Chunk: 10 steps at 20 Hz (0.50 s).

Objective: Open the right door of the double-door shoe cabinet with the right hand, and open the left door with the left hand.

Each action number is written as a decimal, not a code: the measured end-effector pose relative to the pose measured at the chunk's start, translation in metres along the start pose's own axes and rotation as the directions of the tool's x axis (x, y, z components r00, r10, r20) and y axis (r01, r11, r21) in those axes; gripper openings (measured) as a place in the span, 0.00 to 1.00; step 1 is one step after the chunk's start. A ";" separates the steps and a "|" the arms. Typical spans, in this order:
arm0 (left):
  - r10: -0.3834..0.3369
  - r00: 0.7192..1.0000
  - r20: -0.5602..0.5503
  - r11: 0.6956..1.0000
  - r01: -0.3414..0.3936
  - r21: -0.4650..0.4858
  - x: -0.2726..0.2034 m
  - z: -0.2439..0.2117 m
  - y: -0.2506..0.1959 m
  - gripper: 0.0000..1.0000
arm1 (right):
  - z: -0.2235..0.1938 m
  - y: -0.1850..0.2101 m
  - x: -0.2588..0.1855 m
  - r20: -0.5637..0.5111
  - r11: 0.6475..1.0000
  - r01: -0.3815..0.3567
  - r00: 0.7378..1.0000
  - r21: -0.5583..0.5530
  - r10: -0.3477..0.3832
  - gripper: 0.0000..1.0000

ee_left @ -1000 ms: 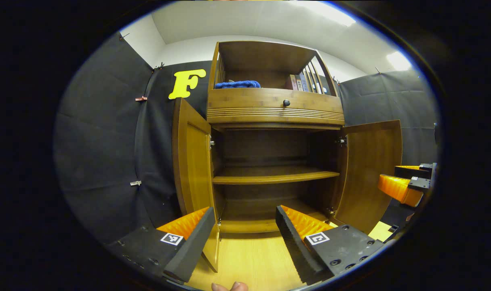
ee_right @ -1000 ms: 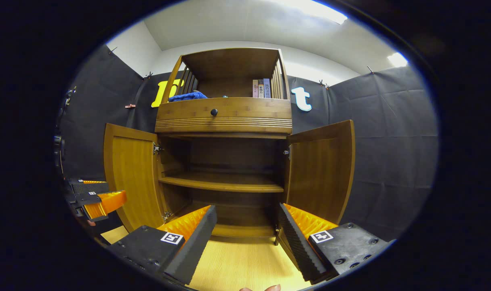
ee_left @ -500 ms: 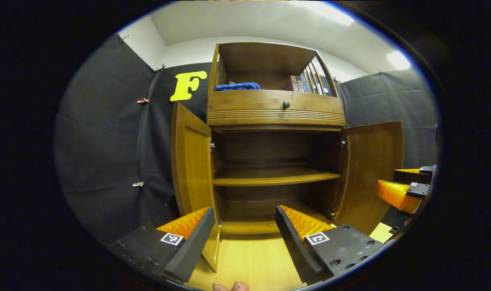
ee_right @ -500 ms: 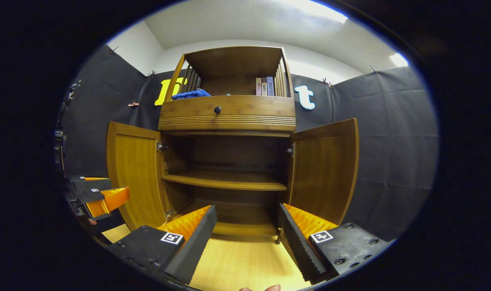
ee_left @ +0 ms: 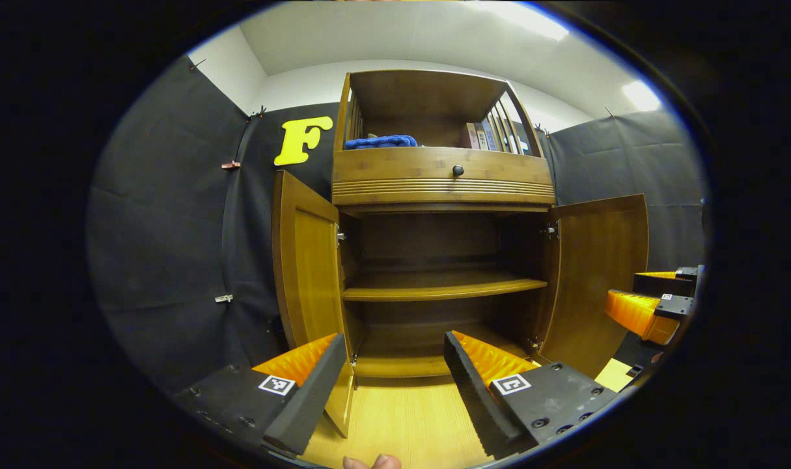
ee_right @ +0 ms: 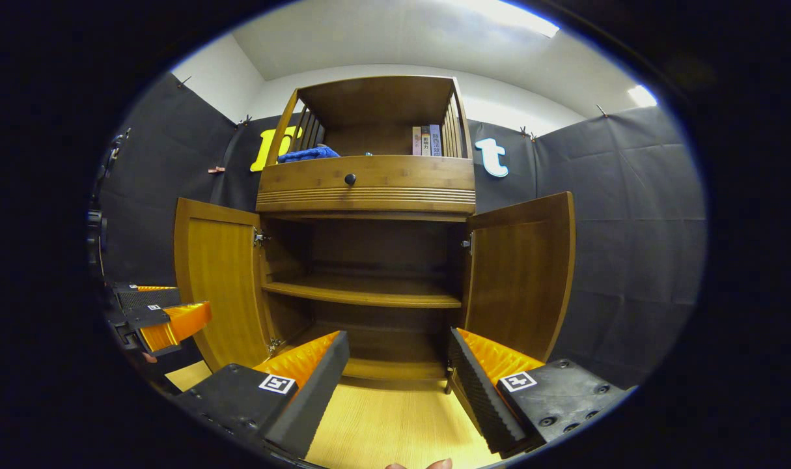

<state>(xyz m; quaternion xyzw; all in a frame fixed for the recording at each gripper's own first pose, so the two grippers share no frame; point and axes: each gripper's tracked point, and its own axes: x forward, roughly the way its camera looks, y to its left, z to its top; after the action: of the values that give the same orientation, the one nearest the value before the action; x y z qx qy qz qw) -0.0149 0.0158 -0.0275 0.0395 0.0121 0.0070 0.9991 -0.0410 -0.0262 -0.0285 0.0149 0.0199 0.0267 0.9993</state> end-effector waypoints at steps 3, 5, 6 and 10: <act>0.002 1.000 -0.004 1.000 -0.002 0.002 0.001 0.000 -0.002 0.95 | 0.000 -0.002 0.000 0.002 1.000 0.001 1.000 0.002 -0.001 0.96; 0.003 1.000 -0.003 1.000 -0.003 0.008 0.001 0.001 -0.002 0.94 | 0.001 -0.004 0.000 0.004 1.000 0.002 1.000 0.001 -0.002 0.98; 0.002 1.000 -0.004 1.000 -0.002 0.009 0.000 0.001 -0.003 0.94 | 0.000 -0.003 0.000 0.003 1.000 0.001 1.000 0.003 -0.001 0.98; 0.002 1.000 -0.004 1.000 -0.002 0.010 0.000 0.001 -0.003 0.95 | 0.001 -0.004 0.000 0.005 1.000 0.004 1.000 0.003 -0.004 0.98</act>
<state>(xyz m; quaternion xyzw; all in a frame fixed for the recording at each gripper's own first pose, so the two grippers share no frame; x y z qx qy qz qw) -0.0151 0.0125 -0.0272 0.0447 0.0141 0.0080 0.9989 -0.0406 -0.0304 -0.0277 0.0166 0.0176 0.0245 0.9994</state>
